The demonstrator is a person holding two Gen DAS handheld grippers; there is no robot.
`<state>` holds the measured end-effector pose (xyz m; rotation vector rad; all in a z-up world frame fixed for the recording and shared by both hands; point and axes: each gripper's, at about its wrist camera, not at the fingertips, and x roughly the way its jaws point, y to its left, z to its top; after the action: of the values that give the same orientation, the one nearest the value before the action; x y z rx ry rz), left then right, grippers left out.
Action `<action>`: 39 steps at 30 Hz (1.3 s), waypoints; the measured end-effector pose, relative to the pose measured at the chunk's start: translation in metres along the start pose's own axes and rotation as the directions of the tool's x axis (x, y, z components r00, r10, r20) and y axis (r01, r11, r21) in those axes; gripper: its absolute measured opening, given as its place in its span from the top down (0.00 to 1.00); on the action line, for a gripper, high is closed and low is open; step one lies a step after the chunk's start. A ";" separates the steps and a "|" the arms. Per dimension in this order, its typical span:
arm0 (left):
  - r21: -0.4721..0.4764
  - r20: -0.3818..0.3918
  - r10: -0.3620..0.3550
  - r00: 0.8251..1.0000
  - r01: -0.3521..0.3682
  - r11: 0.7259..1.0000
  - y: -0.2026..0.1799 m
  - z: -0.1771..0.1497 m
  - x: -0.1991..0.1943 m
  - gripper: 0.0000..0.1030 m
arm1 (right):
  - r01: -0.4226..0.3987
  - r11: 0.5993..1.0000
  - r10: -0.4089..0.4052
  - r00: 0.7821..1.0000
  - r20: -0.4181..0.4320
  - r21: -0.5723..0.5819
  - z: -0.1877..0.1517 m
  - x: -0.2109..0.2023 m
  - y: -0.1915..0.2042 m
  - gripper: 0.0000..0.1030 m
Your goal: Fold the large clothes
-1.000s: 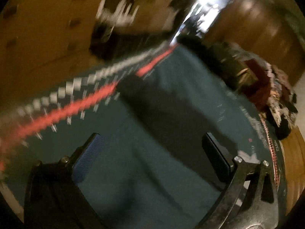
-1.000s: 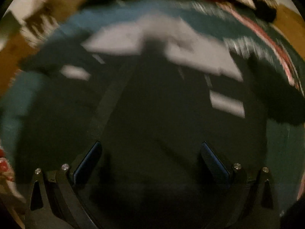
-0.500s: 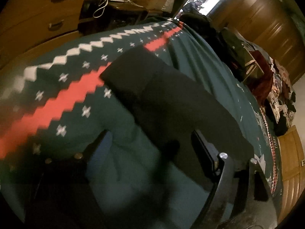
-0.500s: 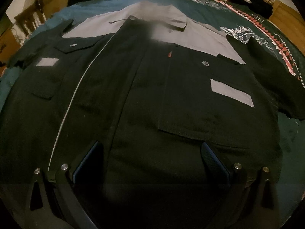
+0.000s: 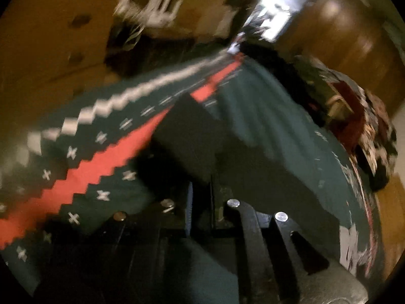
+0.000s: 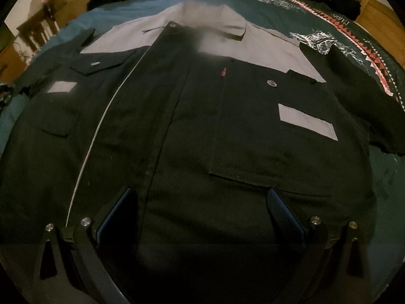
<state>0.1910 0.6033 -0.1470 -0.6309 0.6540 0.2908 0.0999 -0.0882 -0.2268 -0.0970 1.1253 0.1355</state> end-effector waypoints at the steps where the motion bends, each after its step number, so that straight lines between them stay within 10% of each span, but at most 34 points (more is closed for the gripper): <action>1: 0.041 0.037 -0.020 0.999 0.018 0.999 -0.020 0.000 -0.016 0.91 | -0.004 1.000 0.004 1.000 0.001 0.010 0.002 -0.002 -0.001 0.01; 7: 0.315 0.075 -0.238 0.968 0.203 0.927 -0.172 -0.034 -0.084 0.91 | -0.084 0.993 0.078 0.995 0.062 0.088 0.004 -0.024 -0.022 0.09; 12: 0.416 -0.107 -0.520 0.847 0.513 0.751 -0.329 -0.126 -0.110 0.91 | -0.135 0.982 0.117 0.984 0.131 0.135 0.003 -0.048 -0.051 0.09; 16: 0.415 -0.293 -0.599 0.745 0.663 0.623 -0.420 -0.230 -0.093 0.81 | -0.159 0.968 0.123 0.976 0.181 0.195 -0.003 -0.061 -0.085 0.09; 18: 0.355 -0.452 -0.554 0.699 0.711 0.608 -0.445 -0.282 -0.060 0.68 | -0.150 0.965 0.110 0.976 0.188 0.215 -0.006 -0.060 -0.103 0.09; 22: 0.303 -0.531 -0.497 0.687 0.701 0.645 -0.432 -0.314 -0.052 0.68 | -0.181 0.952 0.135 0.972 0.192 0.246 -0.004 -0.054 -0.130 0.09; 26: 0.341 -0.378 -0.530 0.759 0.646 0.683 -0.382 -0.264 -0.085 0.50 | -0.299 0.927 0.245 0.940 0.237 0.229 0.027 -0.048 -0.142 0.09; 32: 0.198 -0.160 -0.389 0.907 0.415 0.888 -0.267 -0.205 -0.076 0.43 | -0.505 0.845 0.472 0.859 0.196 0.175 0.119 0.010 -0.116 0.29; 39: 0.159 -0.142 -0.316 0.938 0.337 0.928 -0.235 -0.204 -0.059 0.43 | -0.399 0.903 0.385 0.916 0.113 0.161 0.170 0.071 -0.083 0.31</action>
<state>0.1523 0.2888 -0.1288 -0.5731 0.6641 -0.1174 0.2945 -0.1414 -0.2172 0.2995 1.0627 0.3930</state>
